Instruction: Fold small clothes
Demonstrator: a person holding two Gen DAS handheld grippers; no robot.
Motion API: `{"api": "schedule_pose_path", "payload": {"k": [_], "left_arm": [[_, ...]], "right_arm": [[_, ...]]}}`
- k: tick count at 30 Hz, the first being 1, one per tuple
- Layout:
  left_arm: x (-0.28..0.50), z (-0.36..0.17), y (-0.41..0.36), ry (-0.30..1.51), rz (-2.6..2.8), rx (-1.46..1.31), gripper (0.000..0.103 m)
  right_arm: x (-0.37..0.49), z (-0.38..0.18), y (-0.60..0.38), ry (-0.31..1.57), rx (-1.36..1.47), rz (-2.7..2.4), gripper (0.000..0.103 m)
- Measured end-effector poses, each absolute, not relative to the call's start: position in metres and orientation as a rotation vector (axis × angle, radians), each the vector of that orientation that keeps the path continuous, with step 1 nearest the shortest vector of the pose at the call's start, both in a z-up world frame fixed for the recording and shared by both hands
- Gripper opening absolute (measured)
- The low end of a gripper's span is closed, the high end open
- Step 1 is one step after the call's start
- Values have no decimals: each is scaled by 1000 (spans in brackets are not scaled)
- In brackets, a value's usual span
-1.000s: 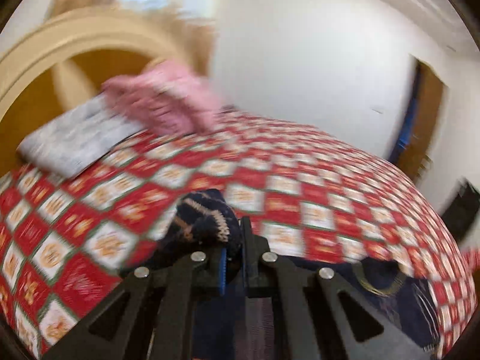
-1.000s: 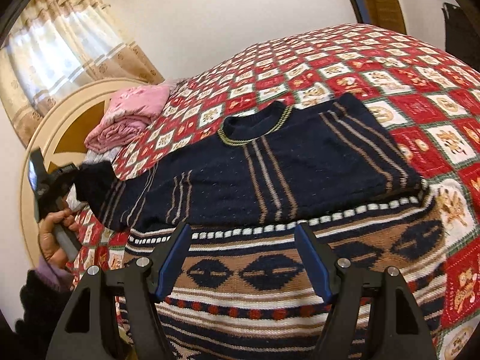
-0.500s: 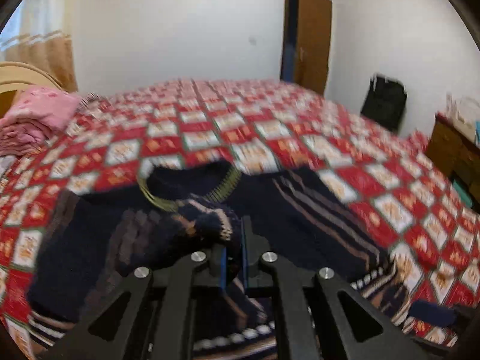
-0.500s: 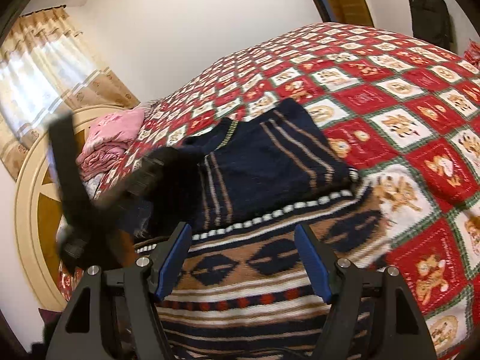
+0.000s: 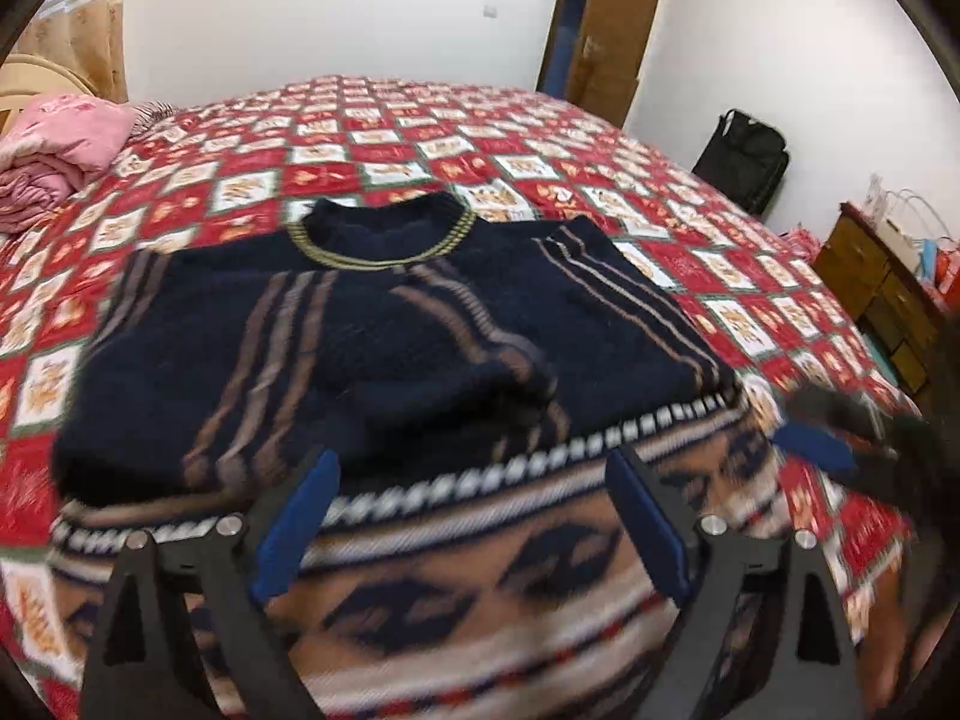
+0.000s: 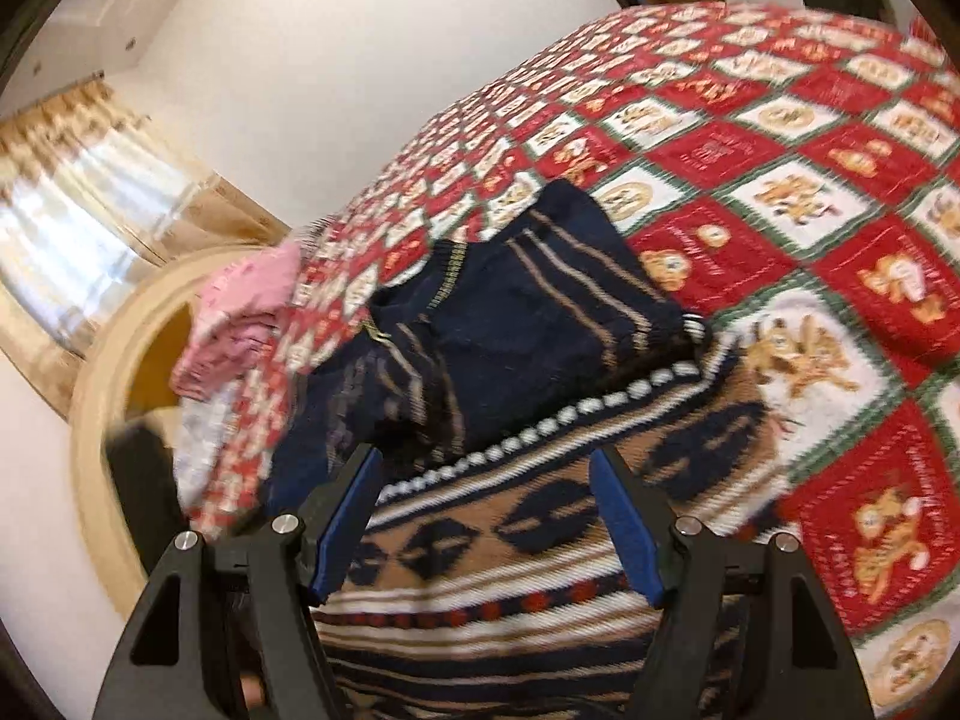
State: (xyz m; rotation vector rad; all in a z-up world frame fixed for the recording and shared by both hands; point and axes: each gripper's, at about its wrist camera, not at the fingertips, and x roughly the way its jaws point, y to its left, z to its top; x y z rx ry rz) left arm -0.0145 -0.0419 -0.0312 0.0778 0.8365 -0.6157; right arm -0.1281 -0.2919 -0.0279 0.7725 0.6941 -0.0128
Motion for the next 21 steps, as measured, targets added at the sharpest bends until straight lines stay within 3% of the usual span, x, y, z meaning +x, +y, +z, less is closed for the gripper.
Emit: {"api": "schedule_pose_path", "payload": {"k": [6,12,18,19,21], "left_arm": [[-18,-22,33,764,-393,50,93],[-5,-21,91,760,-217,-64,93],[-5,-31,113,792,-169,-133,93],[-5,-32,112,796,-164,-129,93],[-9,-32,114,798,-164,-128,93]], "right_arm": [[-82,-6,-254,731,586,54,82],[-39,0,-138,723,-110,133,81],[10,-38,-120,820,-162,170,81],[16,-45,-123,840,-162,151,81],[27,-58,-132,891,-175,97,64]]}}
